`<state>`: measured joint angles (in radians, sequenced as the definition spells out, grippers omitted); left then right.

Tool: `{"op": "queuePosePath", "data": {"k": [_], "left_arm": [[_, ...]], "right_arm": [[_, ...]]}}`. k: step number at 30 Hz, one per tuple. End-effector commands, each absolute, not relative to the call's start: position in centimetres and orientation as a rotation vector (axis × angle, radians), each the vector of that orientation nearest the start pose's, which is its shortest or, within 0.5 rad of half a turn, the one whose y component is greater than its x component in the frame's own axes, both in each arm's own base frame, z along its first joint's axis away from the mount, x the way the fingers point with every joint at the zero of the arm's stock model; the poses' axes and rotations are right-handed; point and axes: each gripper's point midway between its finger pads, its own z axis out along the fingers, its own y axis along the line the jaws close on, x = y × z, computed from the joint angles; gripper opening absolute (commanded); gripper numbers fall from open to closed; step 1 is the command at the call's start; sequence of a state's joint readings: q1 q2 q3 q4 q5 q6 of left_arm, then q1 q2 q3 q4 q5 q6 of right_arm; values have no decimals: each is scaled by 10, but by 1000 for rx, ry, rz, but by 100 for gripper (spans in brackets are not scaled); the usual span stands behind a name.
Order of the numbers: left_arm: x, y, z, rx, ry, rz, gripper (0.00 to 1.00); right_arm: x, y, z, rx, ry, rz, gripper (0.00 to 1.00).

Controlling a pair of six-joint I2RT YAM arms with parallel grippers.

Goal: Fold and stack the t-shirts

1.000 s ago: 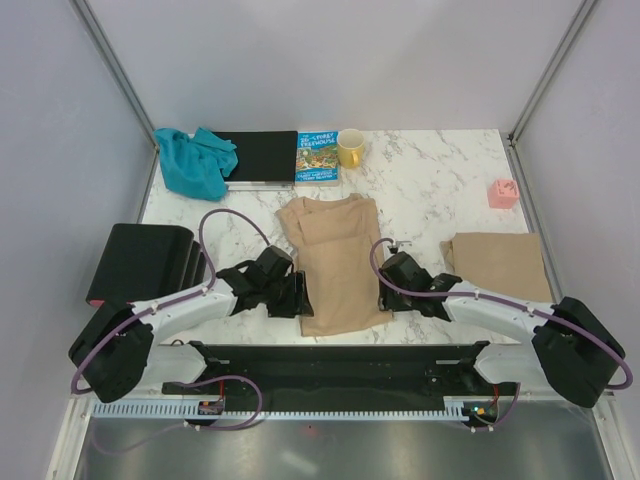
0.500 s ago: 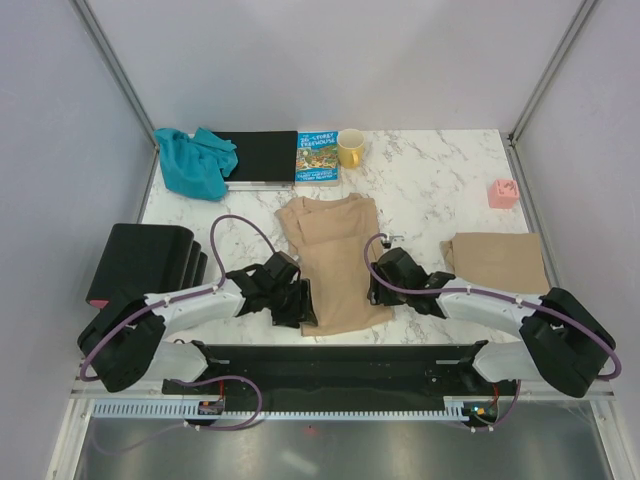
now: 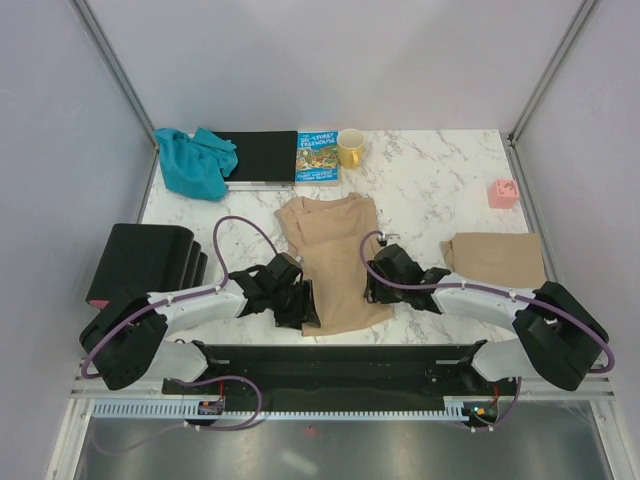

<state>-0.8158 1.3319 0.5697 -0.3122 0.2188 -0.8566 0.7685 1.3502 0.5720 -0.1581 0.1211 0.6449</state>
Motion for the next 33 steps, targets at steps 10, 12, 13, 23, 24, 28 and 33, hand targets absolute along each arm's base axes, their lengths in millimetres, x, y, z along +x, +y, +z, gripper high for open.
{"op": "queuePosePath", "data": {"k": [10,12,13,23,24,28,33], "left_arm": [[125,-219,18,-21,2909,-598,59],[126,-220,21,-21,2896,-609,59],[126,-219,21,-22,2894,-606,59],[126,-217,17,-41,2895,-593,59],[127,-219,17,-41,2890,-604,59],[128,-224,11,-29,2904,-620,59],[127,-231,9,-11,2918,-659,59]], "right_arm": [[187,151,33,85,2649,97,56],[184,150,27,80,2673,80,56],[184,152,25,69,2682,85,56],[167,178,1,13,2796,250,56],[167,179,1,13,2799,259,56],[163,182,-1,13,2813,292,54],[159,184,-2,21,2825,315,50]]}}
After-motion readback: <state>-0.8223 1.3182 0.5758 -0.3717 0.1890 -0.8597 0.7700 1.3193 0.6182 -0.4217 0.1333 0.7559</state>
